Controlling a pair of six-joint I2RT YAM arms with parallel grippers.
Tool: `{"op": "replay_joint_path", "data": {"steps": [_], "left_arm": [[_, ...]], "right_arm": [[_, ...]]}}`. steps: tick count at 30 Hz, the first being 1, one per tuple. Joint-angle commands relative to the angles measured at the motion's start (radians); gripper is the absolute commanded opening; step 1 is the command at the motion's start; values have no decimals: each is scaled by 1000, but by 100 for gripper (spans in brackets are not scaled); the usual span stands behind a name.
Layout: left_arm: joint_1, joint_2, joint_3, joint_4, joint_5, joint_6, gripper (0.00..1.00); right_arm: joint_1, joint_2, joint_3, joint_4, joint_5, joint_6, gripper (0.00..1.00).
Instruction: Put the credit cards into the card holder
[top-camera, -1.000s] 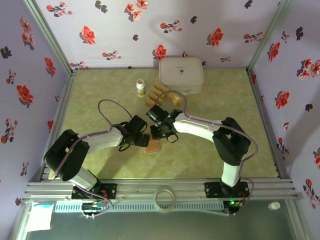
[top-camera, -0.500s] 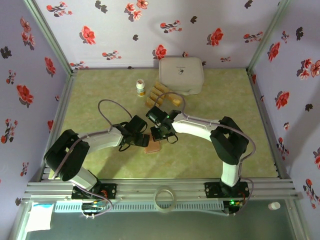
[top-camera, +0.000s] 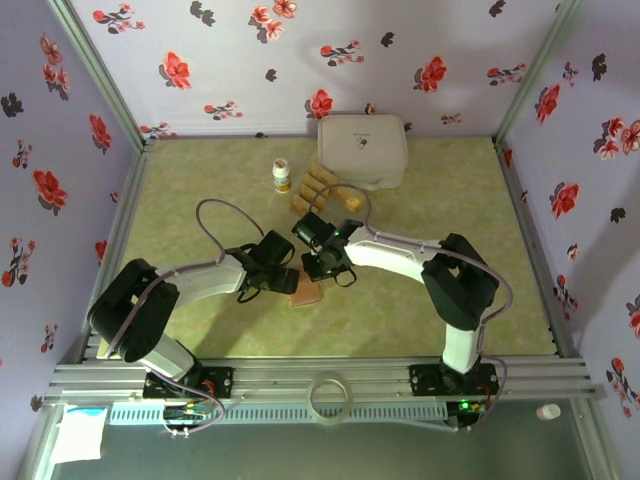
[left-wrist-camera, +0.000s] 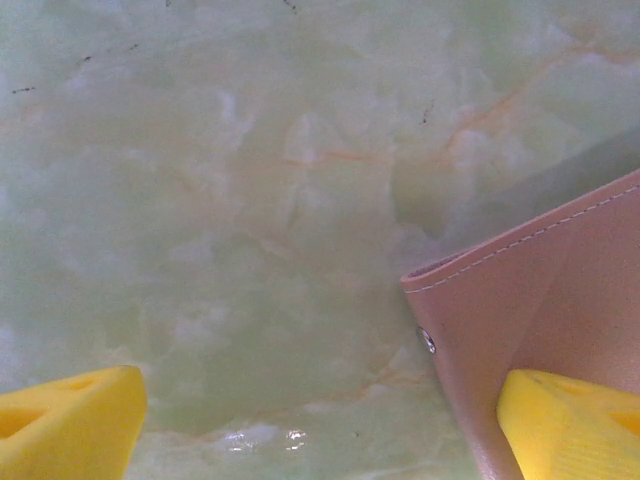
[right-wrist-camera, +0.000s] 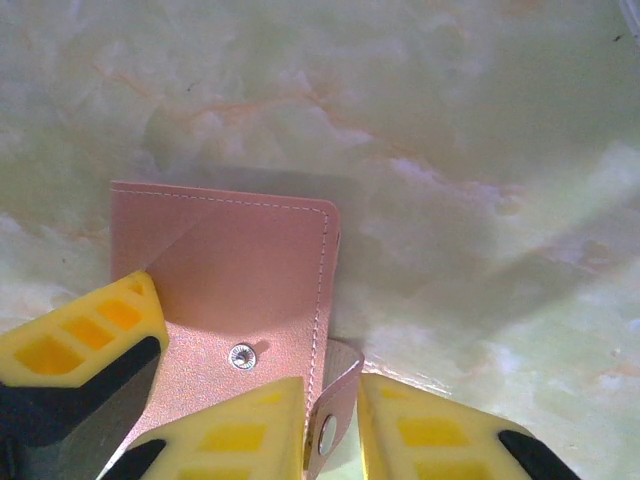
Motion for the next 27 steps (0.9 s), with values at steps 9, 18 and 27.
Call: {"op": "replay_joint_path", "data": {"steps": [9,18,27], "left_arm": [[-12,47,-30,-24,-20,1,92],[-12,48,-32,-21,-20,1,92],[-11,48,-35,-20,-20,2,92]], "right_arm": [[6,-44,-9,-18,16,10,16],[6,-27,-20,-10,6,10,20],[6,-28,-25,-7,6,13,0]]}}
